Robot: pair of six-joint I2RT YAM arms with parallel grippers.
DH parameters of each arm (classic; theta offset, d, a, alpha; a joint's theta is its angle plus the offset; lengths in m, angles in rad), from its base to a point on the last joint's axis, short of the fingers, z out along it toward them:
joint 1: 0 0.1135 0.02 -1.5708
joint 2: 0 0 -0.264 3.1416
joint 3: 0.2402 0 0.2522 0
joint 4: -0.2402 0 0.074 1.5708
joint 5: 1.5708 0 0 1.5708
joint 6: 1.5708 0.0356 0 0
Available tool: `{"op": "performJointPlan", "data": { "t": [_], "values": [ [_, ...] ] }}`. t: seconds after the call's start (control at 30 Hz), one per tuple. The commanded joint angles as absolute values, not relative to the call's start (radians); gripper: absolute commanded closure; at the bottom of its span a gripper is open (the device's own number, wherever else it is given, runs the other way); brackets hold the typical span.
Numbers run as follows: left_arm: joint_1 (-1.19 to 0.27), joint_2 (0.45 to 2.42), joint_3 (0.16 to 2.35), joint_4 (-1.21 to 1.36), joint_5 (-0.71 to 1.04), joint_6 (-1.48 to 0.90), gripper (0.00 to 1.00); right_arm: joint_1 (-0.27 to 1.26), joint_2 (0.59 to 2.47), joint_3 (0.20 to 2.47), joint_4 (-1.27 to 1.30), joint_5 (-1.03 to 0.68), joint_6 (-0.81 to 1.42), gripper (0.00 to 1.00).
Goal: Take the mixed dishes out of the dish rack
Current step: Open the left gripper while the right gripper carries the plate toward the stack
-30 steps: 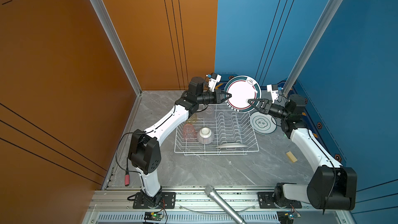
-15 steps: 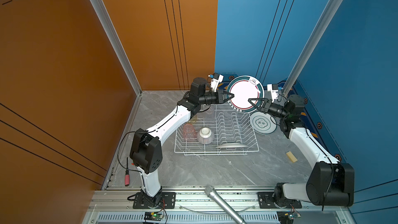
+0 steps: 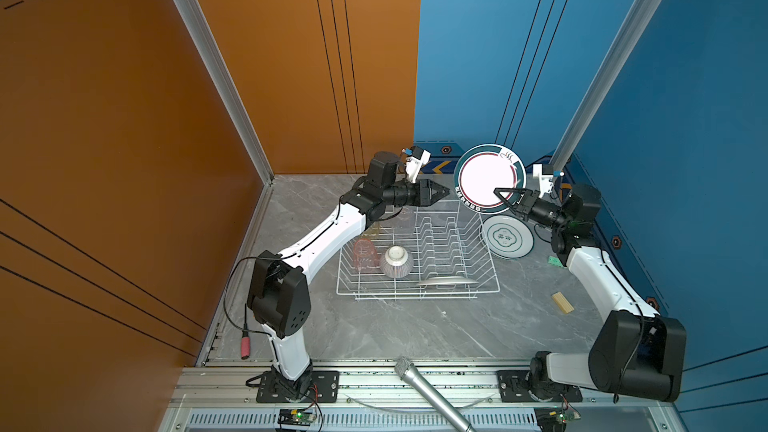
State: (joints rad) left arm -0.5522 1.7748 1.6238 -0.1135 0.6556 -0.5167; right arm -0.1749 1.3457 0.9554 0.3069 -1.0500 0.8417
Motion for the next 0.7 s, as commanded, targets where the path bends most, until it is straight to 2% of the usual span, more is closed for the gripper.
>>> {"op": "performJointPlan", "data": {
  "t": [0.0, 0.1, 0.37, 0.67],
  "values": [
    [-0.558, 1.691, 1.638, -0.341, 0.511, -0.333, 0.63, -0.224, 1.315, 1.021, -0.006, -0.936, 0.666, 1.00],
    [-0.546, 1.650, 1.620, -0.428, 0.429, -0.276, 0.63, -0.280, 1.323, 1.044, -0.182, -0.823, 0.584, 1.00],
    [-0.507, 1.554, 1.584, -0.554, 0.297, -0.190, 0.62, -0.424, 1.371, 0.991, -0.288, -0.654, 0.565, 1.00],
    [-0.504, 1.565, 1.593, -0.594, 0.281, -0.171, 0.61, -0.433, 1.515, 0.991, -0.355, -0.625, 0.515, 1.00]
  ]
}}
